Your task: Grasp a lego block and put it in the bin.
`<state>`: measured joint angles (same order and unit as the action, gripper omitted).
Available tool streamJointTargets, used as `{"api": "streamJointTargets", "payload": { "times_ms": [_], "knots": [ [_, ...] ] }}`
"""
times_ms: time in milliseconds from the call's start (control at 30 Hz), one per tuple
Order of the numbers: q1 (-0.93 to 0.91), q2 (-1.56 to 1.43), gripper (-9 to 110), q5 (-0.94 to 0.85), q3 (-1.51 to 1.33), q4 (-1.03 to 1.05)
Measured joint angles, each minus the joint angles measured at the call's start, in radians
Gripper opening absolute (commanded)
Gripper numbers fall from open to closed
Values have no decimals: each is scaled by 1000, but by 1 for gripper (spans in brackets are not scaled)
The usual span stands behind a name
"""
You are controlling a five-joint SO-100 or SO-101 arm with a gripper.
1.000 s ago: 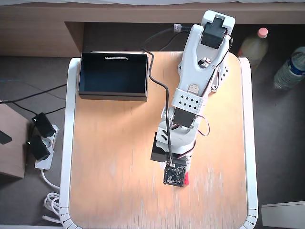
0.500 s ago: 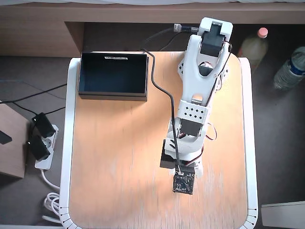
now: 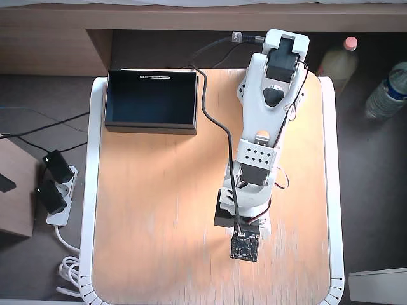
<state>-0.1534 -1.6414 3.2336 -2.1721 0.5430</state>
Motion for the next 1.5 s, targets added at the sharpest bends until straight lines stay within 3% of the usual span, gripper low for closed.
{"api": "streamJointTargets", "payload": {
  "times_ms": [433, 800, 1500],
  "knots": [
    [0, 37, 26, 0, 0, -34],
    [0, 54, 0, -6, 0, -41],
    [-87, -20, 0, -20, 0, -41]
  ]
}}
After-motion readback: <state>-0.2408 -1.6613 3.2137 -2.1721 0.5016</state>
